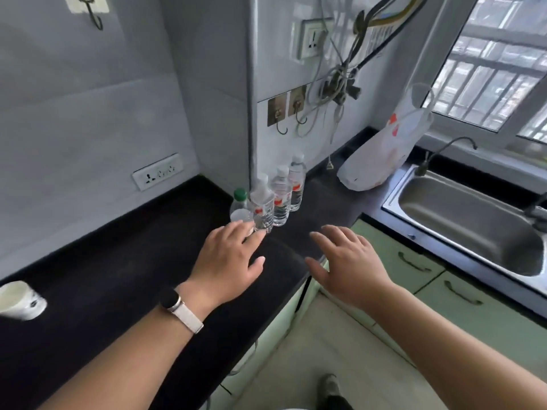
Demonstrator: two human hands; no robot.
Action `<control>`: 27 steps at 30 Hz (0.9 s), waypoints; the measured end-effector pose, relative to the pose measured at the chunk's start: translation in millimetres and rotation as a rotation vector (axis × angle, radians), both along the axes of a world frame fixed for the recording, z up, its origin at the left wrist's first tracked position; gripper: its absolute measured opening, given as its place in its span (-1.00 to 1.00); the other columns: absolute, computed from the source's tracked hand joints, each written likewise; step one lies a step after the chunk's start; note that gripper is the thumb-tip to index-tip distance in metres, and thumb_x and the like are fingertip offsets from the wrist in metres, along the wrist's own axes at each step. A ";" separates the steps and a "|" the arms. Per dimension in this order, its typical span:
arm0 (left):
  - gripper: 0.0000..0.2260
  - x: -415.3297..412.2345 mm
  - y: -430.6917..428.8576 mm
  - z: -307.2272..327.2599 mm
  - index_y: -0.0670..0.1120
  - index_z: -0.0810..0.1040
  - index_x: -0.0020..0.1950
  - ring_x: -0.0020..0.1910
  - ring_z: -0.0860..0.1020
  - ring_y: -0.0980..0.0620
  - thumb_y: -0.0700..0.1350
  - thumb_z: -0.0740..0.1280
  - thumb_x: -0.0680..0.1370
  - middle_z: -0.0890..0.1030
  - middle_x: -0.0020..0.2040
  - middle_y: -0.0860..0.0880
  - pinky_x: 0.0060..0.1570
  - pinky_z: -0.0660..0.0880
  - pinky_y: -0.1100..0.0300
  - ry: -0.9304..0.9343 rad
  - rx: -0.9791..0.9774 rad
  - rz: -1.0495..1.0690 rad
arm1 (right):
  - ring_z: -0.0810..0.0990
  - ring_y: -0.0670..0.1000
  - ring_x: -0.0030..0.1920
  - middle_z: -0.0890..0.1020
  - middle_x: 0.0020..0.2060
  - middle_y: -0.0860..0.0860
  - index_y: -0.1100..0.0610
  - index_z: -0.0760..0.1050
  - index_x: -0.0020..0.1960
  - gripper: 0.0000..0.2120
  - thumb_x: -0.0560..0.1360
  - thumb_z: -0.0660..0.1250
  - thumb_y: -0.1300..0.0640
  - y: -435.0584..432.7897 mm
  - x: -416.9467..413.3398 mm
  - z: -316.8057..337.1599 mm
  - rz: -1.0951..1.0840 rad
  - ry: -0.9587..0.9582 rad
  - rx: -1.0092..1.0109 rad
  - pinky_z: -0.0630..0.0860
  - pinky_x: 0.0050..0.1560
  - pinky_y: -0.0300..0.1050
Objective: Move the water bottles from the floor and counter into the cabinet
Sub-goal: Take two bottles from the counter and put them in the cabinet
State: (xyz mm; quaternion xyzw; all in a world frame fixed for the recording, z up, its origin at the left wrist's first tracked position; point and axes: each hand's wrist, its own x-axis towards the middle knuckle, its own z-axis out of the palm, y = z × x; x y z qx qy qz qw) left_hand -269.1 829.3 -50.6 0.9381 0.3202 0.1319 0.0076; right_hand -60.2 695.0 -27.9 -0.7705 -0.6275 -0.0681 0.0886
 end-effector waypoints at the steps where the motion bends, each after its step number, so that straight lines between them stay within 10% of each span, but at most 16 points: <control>1: -0.52 -1.1 3.1 -1.5 -0.07 0.55 0.32 0.28 0.50 -0.15 0.13 0.20 0.50 0.56 0.29 -0.11 0.20 0.48 -0.08 0.008 -0.002 0.021 | 0.57 0.16 0.15 0.60 0.13 0.05 0.07 0.55 0.23 -0.51 0.46 0.20 -0.21 8.6 2.0 -1.8 0.021 0.009 0.003 0.51 0.11 0.05; 13: -0.56 37.6 55.8 -22.8 -0.09 0.55 0.32 0.27 0.52 -0.12 0.06 0.40 0.50 0.57 0.28 -0.08 0.15 0.50 -0.04 -0.019 -0.094 0.358 | 0.30 0.05 0.41 0.38 0.40 -0.06 -0.05 0.27 0.48 -0.43 0.55 0.13 -0.27 131.8 67.1 -32.4 0.228 0.171 -0.142 0.29 0.36 0.01; 27: -0.43 88.5 75.0 -54.1 -0.06 0.35 0.47 0.36 0.42 -0.01 0.10 0.40 0.53 0.45 0.39 0.00 0.24 0.38 0.16 -0.353 -0.441 0.867 | 0.44 0.03 0.29 0.34 0.40 -0.06 0.02 0.16 0.50 -0.32 0.49 0.35 -0.14 233.4 86.4 -57.2 0.368 0.686 -0.190 0.48 0.12 -0.02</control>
